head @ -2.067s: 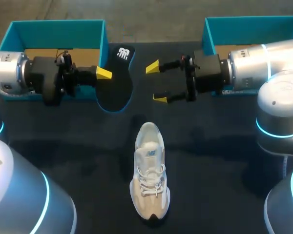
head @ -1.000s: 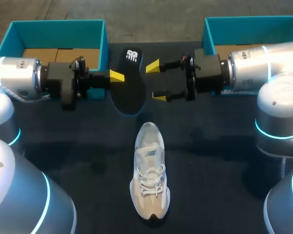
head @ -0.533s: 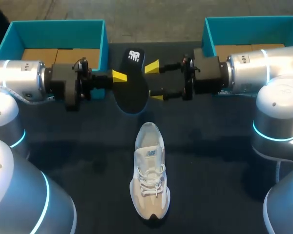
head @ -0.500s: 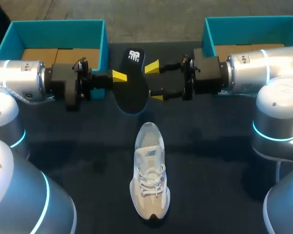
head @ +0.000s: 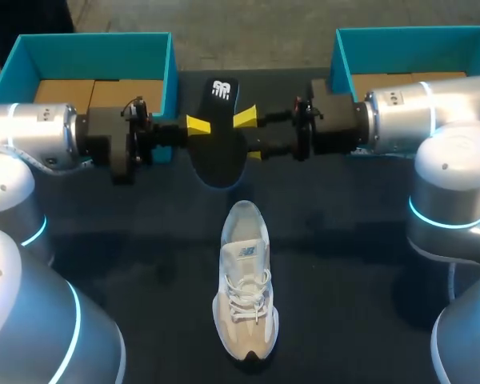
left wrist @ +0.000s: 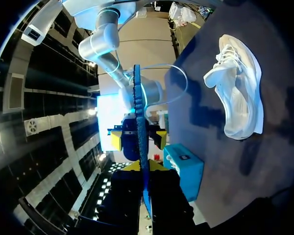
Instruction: Take the shoe out of the shoebox, open the shoe tongue, remove and reinsert the insole, then place the shoe into the shoebox
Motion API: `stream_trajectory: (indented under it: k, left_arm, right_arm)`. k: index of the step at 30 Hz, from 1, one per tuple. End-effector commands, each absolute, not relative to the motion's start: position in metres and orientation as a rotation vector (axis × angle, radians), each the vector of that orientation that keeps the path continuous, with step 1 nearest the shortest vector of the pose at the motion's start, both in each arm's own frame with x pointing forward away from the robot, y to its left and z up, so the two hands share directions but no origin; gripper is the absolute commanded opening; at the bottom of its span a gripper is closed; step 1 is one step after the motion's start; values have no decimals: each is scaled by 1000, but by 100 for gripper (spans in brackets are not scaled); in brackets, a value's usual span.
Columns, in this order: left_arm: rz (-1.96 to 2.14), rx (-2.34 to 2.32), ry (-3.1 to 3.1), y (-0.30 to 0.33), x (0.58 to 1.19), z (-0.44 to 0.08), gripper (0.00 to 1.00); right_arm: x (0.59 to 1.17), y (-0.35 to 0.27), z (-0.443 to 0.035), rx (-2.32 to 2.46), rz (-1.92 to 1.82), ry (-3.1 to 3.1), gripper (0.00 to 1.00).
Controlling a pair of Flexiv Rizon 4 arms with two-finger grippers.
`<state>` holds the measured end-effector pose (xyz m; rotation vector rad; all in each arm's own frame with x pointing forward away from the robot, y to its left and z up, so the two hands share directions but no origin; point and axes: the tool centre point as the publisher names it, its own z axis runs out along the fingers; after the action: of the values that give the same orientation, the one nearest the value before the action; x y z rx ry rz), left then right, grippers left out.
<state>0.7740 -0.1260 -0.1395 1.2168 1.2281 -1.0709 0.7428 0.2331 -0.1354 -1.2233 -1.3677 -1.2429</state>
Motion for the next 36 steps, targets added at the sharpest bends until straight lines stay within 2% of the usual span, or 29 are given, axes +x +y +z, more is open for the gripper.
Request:
stream_trajectory:
  k: [1, 4, 8, 12, 36]
  left_arm:
    - [-1063, 1207, 1223, -130, 774, -140, 0]
    - [-1061, 1204, 1223, -131, 775, -139, 0]
    - [-1057, 1203, 1222, -133, 775, -139, 0]
    - [-1053, 1206, 1221, -135, 775, -139, 0]
    - [-1061, 1200, 1216, -134, 773, -140, 0]
  right_arm:
    - [741, 238, -138, -1226, -1245, -1363, 62]
    - [738, 241, -139, -1224, -1249, -1360, 60]
    - [736, 244, -139, -1227, -1239, -1368, 49]
    - [736, 246, -138, -1233, -1227, -1376, 46]
    - [737, 248, -141, -1223, -1194, -1381, 34]
